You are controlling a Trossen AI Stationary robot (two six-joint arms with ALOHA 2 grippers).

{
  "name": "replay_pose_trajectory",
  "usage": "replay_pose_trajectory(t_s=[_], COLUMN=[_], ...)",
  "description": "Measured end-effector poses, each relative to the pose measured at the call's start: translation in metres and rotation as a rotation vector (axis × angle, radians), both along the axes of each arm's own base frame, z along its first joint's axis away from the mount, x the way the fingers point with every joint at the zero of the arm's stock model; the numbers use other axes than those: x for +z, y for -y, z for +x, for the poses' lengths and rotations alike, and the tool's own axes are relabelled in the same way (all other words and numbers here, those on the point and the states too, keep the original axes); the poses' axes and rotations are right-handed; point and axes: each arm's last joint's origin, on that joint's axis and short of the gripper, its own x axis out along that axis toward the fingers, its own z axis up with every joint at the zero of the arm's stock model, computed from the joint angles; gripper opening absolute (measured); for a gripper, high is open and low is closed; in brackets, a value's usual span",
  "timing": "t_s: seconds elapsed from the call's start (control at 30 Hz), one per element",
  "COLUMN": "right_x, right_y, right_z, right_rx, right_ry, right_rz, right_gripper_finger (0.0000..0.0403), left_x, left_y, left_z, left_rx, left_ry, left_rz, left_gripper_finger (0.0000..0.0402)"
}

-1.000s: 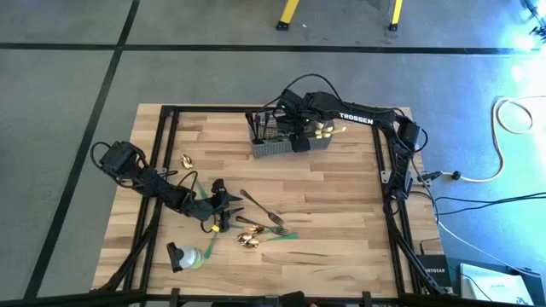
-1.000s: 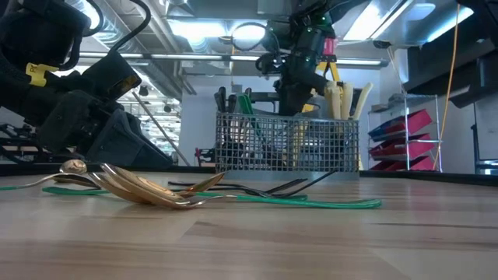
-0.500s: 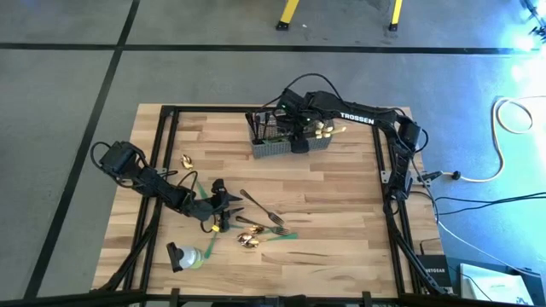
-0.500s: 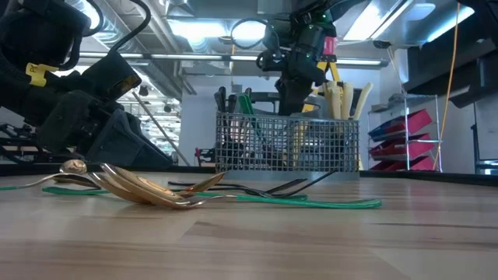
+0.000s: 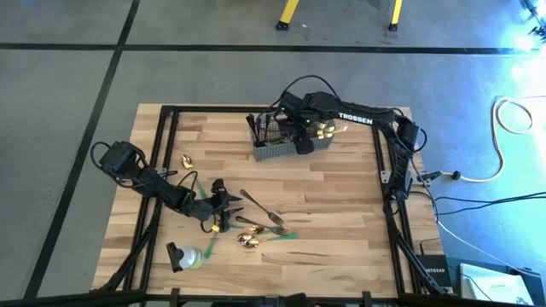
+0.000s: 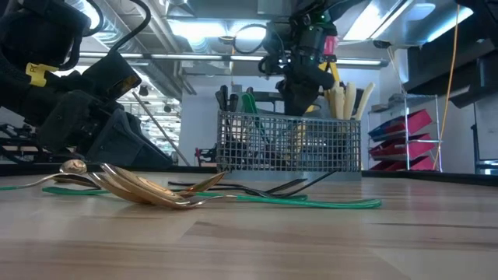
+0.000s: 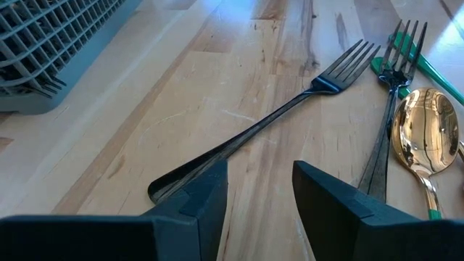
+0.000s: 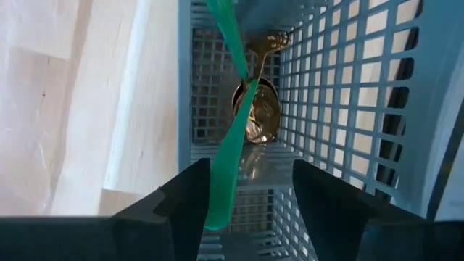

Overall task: Sort silverware
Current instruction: Put the green spoon into the gray organizer

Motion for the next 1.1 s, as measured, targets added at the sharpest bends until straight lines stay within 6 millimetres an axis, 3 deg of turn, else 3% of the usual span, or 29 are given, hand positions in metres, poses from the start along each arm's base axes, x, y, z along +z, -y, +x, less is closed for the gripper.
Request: replay_pose_trajectory(t_s=[0.47, 0.8, 1.1], right_x=[-0.007, -0.008, -0.01], right_y=[-0.004, -0.003, -0.013], right_z=[0.006, 0.008, 0.012], right_rx=[0.059, 0.049, 0.089], right_ry=[-0.029, -0.022, -0.062], right_rz=[-0.066, -0.068, -0.136], right_gripper_finger=[0.0179, 0.0084, 0.0076], left_x=[0.0, 0.0, 0.0], left_y=[0.0, 0.0, 0.0], left_z=[0.0, 0.0, 0.0], left_rx=[-0.001, -0.001, 0.0], left_ry=[-0.001, -0.001, -0.001], left_rz=[0.003, 0.002, 0.003], left_gripper_finger=[0.0141, 0.0141, 0.0141])
